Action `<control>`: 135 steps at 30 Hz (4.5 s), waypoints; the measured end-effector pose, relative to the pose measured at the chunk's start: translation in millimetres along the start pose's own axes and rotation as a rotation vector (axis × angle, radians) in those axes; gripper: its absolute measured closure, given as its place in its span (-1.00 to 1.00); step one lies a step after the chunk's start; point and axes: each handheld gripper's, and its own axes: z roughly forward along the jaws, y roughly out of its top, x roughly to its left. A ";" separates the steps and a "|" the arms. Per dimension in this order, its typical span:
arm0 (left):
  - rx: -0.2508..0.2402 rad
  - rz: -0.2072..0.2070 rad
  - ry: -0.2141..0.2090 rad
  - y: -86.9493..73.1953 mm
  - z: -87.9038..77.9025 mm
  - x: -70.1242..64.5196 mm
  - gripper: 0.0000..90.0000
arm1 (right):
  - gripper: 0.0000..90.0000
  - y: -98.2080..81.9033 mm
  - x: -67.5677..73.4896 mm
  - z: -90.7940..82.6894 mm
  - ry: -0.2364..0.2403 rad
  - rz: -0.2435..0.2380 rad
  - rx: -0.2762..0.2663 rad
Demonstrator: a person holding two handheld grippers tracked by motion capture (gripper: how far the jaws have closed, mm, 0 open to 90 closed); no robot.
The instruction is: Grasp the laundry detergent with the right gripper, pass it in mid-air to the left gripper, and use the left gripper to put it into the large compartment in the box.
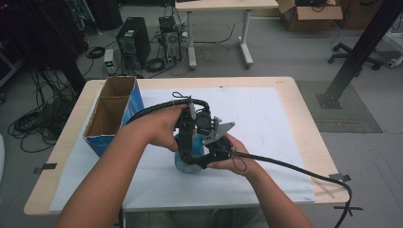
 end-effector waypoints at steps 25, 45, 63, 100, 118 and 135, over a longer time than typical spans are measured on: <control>0.017 0.004 0.026 1.5 0.6 -1.0 -0.73 | 0.00 0.8 1.2 -0.8 0.005 0.012 -0.012; 0.027 0.014 0.032 3.2 1.5 -1.6 -0.61 | 0.00 1.6 2.3 -2.7 0.004 0.013 -0.012; 0.048 0.015 0.027 5.3 2.8 -3.3 -0.20 | 0.00 2.1 2.9 -2.4 -0.001 0.017 -0.031; 0.085 0.005 0.057 9.2 -8.9 -7.2 -0.14 | -0.49 -0.8 5.6 -2.8 -0.060 0.047 -0.058; 0.078 0.003 0.058 6.8 -14.2 -6.0 -0.14 | -0.99 1.4 -0.2 -10.0 -0.068 0.119 -0.072; 0.062 -0.008 0.051 3.3 -17.7 -3.0 -0.15 | -0.99 3.9 -0.1 -21.1 -0.122 0.109 -0.039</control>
